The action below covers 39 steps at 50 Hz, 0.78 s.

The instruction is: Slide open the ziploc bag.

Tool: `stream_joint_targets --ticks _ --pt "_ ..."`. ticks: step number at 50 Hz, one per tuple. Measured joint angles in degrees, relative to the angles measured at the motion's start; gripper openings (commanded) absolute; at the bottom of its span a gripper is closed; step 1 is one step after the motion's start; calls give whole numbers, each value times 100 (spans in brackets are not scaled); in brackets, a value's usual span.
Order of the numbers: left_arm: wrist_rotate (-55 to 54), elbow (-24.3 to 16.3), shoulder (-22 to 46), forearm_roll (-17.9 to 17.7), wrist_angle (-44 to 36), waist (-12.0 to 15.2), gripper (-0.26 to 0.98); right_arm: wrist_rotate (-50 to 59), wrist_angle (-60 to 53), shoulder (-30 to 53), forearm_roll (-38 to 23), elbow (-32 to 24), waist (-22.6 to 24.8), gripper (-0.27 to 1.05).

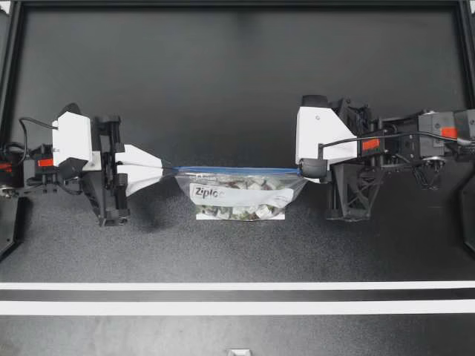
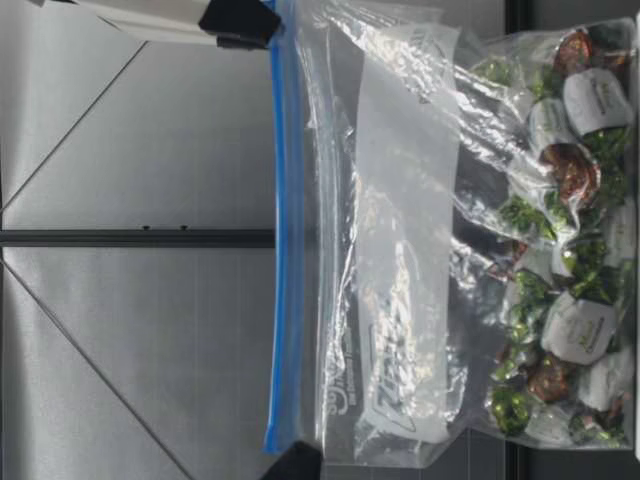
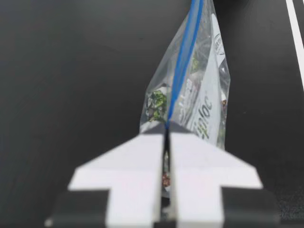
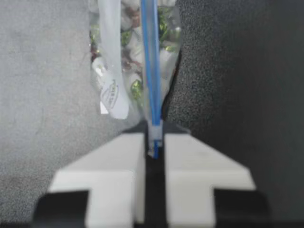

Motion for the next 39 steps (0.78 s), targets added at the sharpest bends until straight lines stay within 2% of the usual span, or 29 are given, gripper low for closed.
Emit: stream_joint_targets --ticks 9,13,18,23,39 --pt "9 0 -44 114 -9 9 -11 0 -62 0 0 9 9 3" --pt "9 0 -105 229 -9 9 2 0 -79 0 0 35 0 13" --pt "-9 0 -158 246 -9 9 27 9 -149 0 0 88 9 25" --pt "-26 0 -167 255 0 9 46 9 -281 -18 0 149 9 30" --pt "-44 -62 -387 281 -132 9 44 18 -1512 -281 53 413 0 30"
